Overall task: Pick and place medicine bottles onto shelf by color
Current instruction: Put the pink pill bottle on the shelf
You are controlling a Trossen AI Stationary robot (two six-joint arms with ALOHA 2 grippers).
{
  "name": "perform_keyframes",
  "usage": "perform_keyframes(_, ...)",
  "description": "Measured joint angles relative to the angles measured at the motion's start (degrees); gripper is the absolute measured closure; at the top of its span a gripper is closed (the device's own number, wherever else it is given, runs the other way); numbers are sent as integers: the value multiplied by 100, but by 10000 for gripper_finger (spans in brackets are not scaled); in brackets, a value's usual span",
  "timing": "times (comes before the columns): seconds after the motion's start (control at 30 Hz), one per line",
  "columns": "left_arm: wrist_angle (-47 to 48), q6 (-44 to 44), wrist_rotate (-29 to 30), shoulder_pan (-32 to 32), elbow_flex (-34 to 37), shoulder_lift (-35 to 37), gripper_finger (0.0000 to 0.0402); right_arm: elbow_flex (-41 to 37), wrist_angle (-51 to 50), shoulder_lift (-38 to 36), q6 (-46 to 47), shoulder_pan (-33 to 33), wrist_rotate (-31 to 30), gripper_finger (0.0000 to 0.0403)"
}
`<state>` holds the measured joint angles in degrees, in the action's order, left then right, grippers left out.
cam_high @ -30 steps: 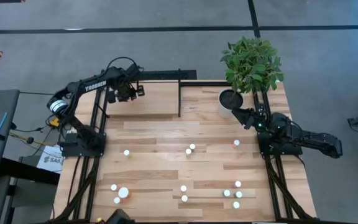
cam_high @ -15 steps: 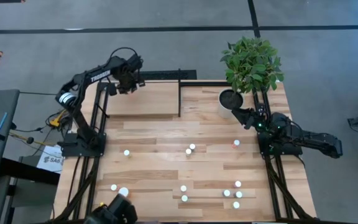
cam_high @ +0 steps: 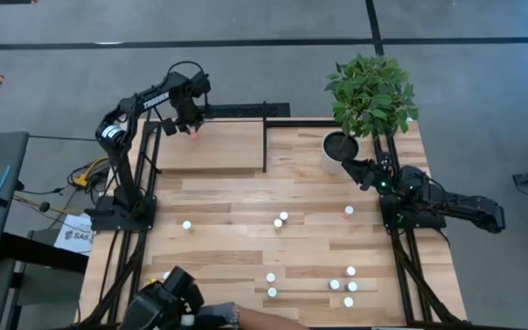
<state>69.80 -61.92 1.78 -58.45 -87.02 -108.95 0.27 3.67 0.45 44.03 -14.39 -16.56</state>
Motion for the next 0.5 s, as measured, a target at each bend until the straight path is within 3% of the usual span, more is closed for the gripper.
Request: perform_keyframes(0.5,-288,-888,270,-315,0,0,305,0,-1,0,0,0,0,100)
